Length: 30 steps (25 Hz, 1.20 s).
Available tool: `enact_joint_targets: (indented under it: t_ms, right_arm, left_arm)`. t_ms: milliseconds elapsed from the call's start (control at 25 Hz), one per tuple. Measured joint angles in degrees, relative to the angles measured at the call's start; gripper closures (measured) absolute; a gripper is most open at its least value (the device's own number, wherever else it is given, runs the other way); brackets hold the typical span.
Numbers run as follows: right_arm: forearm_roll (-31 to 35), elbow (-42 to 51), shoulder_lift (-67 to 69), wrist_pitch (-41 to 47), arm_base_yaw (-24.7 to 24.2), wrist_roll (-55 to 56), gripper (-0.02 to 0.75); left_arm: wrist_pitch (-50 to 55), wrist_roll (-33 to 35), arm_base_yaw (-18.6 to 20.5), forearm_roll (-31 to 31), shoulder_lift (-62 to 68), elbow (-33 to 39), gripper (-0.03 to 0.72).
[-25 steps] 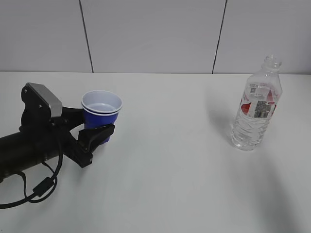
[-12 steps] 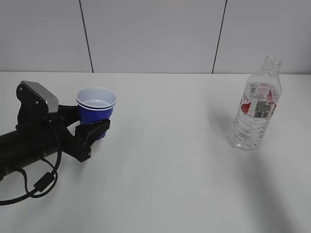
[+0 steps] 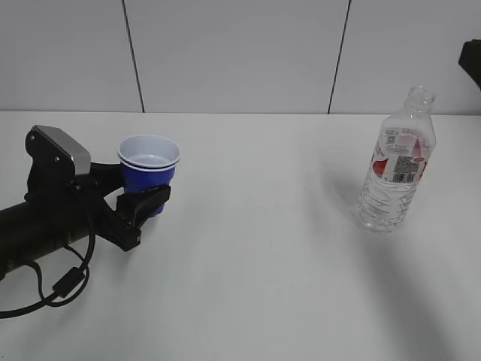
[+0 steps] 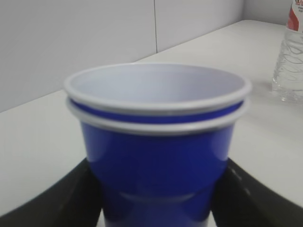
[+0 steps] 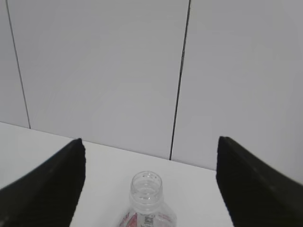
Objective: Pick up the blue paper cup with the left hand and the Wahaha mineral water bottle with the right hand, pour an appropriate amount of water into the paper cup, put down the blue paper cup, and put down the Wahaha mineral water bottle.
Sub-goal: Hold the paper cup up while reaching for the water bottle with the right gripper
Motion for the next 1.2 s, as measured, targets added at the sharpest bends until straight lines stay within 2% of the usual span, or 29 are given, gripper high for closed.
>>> enact_joint_targets:
  t_ms: [120,280,560,800,1040,1200]
  right_arm:
    - [-0.39,0.0,0.94,-0.52,0.0,0.56,0.076]
    - [-0.84,0.88,1.55,-1.65,0.0,0.45,0.078]
    - [-1.08,1.02,1.77,-4.09,0.0,6.69,0.167]
    - [-3.51,1.02,1.77,-4.64,0.0,8.12,0.073]
    - [-7.78,1.19,1.77,-4.61,0.0,8.53,0.066]
    - [-8.25,3.97,2.03,-3.38,0.0,8.87,0.066]
  left_arm:
    - [0.0,0.0,0.0,0.0,0.0,0.0,0.2]
    - [0.0,0.0,0.0,0.0,0.0,0.0,0.2]
    - [0.0,0.0,0.0,0.0,0.0,0.0,0.228]
    - [0.0,0.0,0.0,-0.15,0.0,0.0,0.241]
    - [0.0,0.0,0.0,-0.29,0.0,0.0,0.242]
    - [0.0,-0.31,0.0,-0.29,0.0,0.0,0.242]
